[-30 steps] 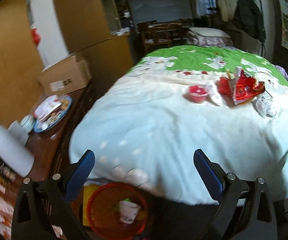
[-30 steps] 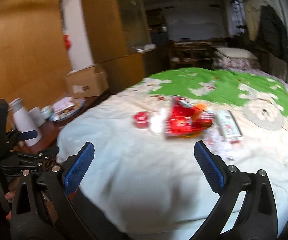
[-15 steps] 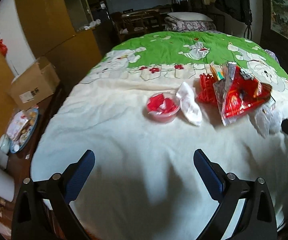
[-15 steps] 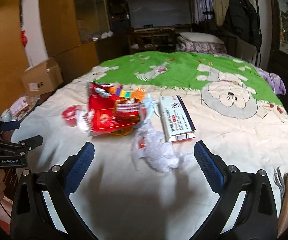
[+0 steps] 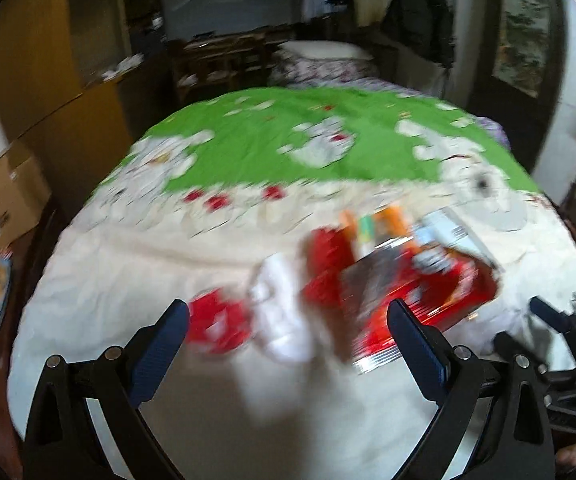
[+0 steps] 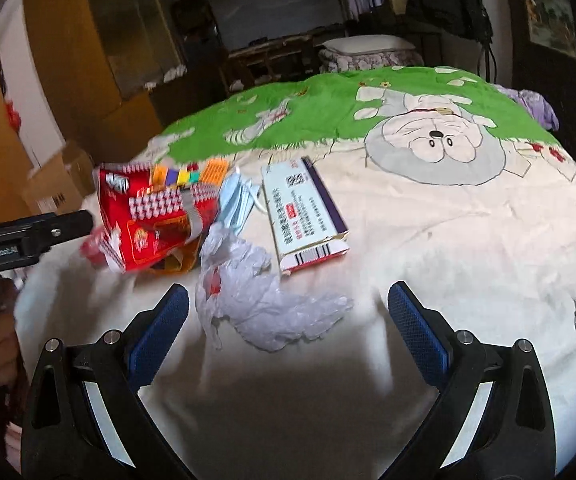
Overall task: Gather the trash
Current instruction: 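Reach the left tool to the red snack bag and grasp it, then grasp the crumpled white tissue with the right tool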
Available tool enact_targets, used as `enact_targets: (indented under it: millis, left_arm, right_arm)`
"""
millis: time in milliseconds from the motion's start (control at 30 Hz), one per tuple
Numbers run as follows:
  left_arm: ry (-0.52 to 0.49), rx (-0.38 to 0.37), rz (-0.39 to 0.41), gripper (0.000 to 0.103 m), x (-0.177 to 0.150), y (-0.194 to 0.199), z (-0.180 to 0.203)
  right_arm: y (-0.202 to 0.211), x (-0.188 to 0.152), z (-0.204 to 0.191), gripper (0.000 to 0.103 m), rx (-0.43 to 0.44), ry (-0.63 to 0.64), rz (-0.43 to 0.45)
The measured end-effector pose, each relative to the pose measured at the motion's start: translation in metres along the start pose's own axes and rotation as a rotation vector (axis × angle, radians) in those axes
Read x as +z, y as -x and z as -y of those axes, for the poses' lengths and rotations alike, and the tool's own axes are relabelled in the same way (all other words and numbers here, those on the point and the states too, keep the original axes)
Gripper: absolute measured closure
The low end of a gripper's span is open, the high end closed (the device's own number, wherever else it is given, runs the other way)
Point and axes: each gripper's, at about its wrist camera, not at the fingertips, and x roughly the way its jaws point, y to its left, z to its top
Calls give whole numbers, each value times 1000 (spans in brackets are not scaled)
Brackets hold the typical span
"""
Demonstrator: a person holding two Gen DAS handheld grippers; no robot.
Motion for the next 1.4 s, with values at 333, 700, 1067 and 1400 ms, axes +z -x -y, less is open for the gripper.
enact_targets:
  millis: [333, 700, 1067, 1400]
  left_arm:
    - [-36, -171, 16, 6, 25, -2, 46]
    - [-24, -158, -140, 6, 19, -59, 53]
    - [33, -156, -85, 20, 5, -29, 6]
    - [108, -143, -127, 16, 21, -58, 9]
  right_arm:
    - [20, 0, 37, 7, -40, -207, 134]
    - [23, -1, 44, 7, -48, -234, 157]
    - [18, 0, 40, 7, -38, -210, 130]
    - [18, -1, 38, 7, -37, -197, 127]
